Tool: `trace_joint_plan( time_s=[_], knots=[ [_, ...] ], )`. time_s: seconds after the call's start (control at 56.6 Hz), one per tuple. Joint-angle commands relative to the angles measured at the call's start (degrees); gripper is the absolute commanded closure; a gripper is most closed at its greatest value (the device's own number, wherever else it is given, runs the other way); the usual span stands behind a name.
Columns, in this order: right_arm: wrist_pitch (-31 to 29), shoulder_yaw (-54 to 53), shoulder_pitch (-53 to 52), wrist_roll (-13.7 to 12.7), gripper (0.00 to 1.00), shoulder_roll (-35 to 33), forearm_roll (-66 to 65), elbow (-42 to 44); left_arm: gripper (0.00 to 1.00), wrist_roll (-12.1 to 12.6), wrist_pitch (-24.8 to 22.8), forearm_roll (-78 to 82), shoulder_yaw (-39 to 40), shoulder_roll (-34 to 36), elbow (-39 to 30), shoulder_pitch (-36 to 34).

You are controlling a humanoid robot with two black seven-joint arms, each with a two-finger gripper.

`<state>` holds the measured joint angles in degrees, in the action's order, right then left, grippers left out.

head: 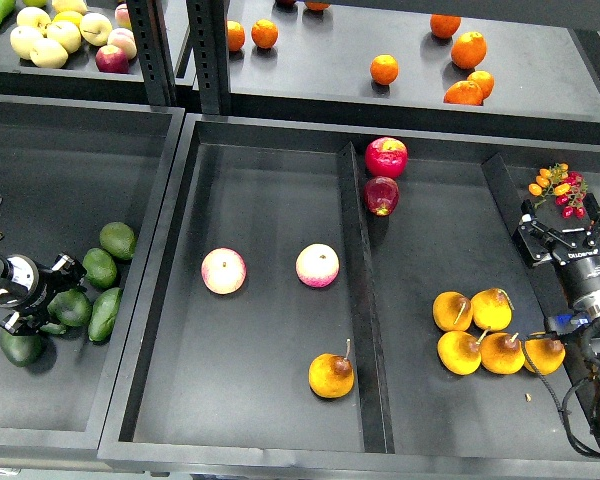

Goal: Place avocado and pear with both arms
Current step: 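Raise the right gripper and turn it toward the middle compartment, then move the open right gripper over the yellow pear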

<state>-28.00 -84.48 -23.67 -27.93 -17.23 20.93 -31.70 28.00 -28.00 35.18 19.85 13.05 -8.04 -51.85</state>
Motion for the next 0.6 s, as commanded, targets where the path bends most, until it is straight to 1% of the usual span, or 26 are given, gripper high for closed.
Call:
trace_joint_plan(
  time_s=[0.0, 0.124, 0.3, 0.424, 0.583],
  knots=[
    [0.0, 3.0, -2.1, -0.1, 0.00, -1.8, -3.9, 0.0, 0.20, 0.0, 0.0, 0.0, 0.0, 0.0, -0.1, 0.0],
    [0.0, 6.9, -3.2, -0.1, 0.00, -3.5, -5.5, -0.4, 0.15, 0.0, 0.0, 0.0, 0.0, 0.0, -0.1, 0.0],
    [0.0, 16.0, -7.1, -0.1, 0.00, -7.6, -5.5, -0.3, 0.14, 0.0, 0.0, 0.0, 0.0, 0.0, -0.1, 0.0],
    [0.0, 30.8, -12.3, -0.1, 0.00, -12.6, -5.3, -0.3, 0.14, 0.0, 0.0, 0.0, 0.1, 0.0, -0.1, 0.0],
    [0.0, 49.0, -22.5, -0.1, 0.00, -14.3, -4.8, 0.4, 0.13, 0.0, 0.0, 0.0, 0.5, -0.6, -0.2, -0.2]
  ],
)
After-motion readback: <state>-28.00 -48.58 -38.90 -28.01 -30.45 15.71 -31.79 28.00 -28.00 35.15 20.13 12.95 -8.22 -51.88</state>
